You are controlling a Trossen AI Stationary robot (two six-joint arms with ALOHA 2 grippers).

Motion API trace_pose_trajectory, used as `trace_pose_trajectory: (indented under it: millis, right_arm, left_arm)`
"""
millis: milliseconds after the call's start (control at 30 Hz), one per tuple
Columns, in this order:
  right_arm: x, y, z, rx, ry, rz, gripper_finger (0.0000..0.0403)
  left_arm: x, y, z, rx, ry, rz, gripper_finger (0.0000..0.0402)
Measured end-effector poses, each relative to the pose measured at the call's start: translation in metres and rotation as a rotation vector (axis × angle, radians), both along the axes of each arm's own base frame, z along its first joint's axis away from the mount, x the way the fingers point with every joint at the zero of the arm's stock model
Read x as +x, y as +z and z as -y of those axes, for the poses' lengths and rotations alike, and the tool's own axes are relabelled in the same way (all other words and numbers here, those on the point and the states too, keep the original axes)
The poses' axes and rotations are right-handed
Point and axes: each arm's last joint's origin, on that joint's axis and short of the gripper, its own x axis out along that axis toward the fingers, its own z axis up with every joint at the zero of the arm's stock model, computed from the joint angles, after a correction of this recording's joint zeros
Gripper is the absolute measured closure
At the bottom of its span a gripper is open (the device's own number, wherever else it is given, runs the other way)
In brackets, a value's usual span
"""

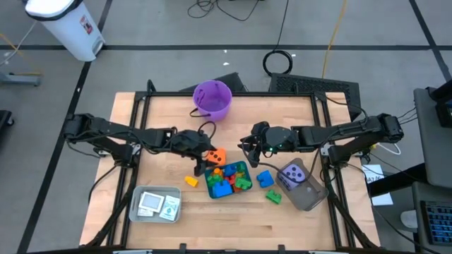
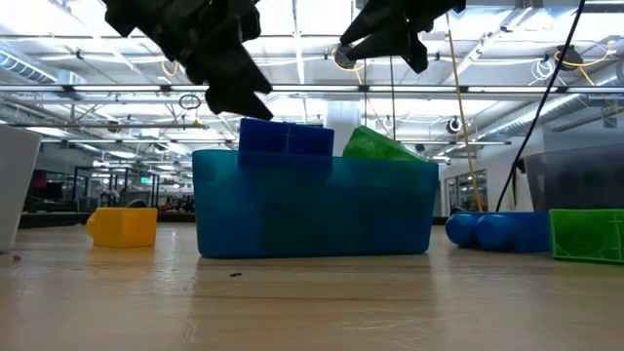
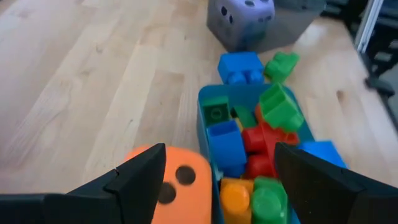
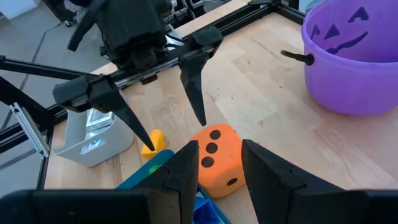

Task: Pick & Place Toys
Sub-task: Put the orange dice into the black bin

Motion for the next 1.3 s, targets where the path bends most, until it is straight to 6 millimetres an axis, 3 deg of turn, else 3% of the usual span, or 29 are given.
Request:
trace_pose_trajectory:
  millis: [133, 400, 633, 1300]
  right_arm:
    - [0.000, 0.000, 0.000, 0.000, 0.000, 0.000, 0.0289]
    - [0.000, 0.000, 0.000, 0.000, 0.000, 0.000, 0.0289]
    - [0.000, 0.000, 0.000, 0.000, 0.001, 0.000, 0.0289]
    - [-0.001, -0.001, 0.000, -0.001, 0.001, -0.015, 0.0289]
  left_arm:
    - [-0.003, -0.005, 0.000, 0.033, -0.023, -0.059, 0.0084]
    - [-0.004, -0.010, -0.001, 0.103, -0.043, -0.098, 0.0007]
    - [-0.004, -0.011, -0.002, 0.170, -0.060, -0.105, 0.0008]
    - [0.015, -0.050, -0.017, 0.148, -0.006, -0.216, 0.0004]
